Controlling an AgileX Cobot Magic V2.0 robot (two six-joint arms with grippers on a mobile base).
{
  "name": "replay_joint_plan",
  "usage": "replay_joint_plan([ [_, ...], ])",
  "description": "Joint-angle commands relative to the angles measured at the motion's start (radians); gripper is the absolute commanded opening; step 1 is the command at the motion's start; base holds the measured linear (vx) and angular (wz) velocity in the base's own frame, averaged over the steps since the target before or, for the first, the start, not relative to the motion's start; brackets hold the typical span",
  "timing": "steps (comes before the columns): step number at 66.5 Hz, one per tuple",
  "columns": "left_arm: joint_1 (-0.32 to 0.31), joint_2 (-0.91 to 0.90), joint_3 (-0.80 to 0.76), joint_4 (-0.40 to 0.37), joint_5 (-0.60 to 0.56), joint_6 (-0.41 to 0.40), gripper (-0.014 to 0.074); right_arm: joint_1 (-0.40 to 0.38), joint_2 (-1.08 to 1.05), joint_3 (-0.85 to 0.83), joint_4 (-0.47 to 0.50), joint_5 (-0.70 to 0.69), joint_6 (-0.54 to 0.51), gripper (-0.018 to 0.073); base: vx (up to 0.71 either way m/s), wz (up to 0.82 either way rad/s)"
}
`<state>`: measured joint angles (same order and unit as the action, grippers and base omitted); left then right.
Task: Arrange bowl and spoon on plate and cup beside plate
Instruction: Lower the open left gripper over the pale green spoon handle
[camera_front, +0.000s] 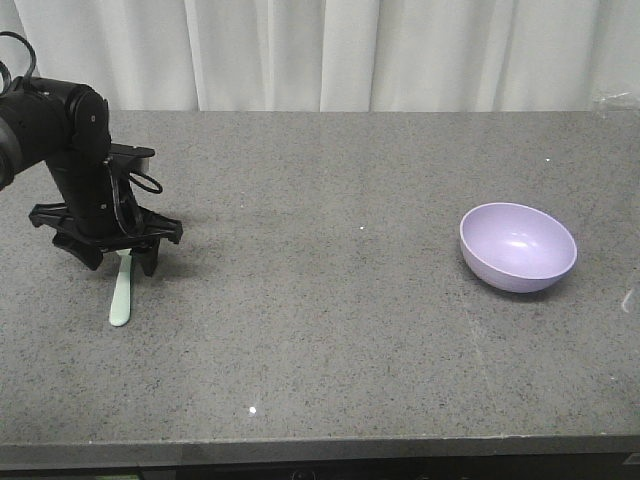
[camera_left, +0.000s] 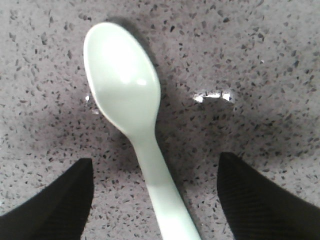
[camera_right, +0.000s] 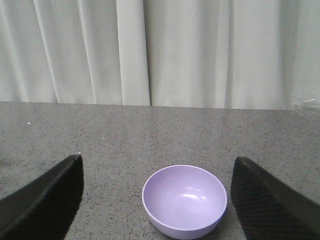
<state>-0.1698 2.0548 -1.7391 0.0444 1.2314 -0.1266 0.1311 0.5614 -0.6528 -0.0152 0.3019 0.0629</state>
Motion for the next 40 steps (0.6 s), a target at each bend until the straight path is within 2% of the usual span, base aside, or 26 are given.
replay_joint_plan([
  [1, -0.005, -0.054, -0.021, -0.006, 0.019, -0.008, 0.0491, 0.001, 0.008, -0.035, -0.008, -0.070, -0.008, 0.0587, 0.00, 0.00],
  [11, -0.005, -0.038, -0.021, -0.008, 0.019, -0.008, 0.0491, 0.001, 0.008, -0.035, -0.008, -0.064, -0.007, 0.0587, 0.00, 0.00],
  [26, -0.006, -0.006, -0.021, -0.067, 0.019, -0.005, 0.0463, 0.001, 0.008, -0.035, -0.008, -0.060, -0.007, 0.0587, 0.00, 0.00],
  [33, -0.006, -0.009, -0.021, -0.075, 0.019, 0.000, 0.0358, 0.001, 0.008, -0.035, -0.008, -0.060, -0.006, 0.0587, 0.00, 0.00],
  [40, -0.006, -0.018, -0.021, -0.075, 0.019, 0.002, 0.0181, 0.001, 0.008, -0.035, -0.008, -0.060, -0.006, 0.0587, 0.00, 0.00],
])
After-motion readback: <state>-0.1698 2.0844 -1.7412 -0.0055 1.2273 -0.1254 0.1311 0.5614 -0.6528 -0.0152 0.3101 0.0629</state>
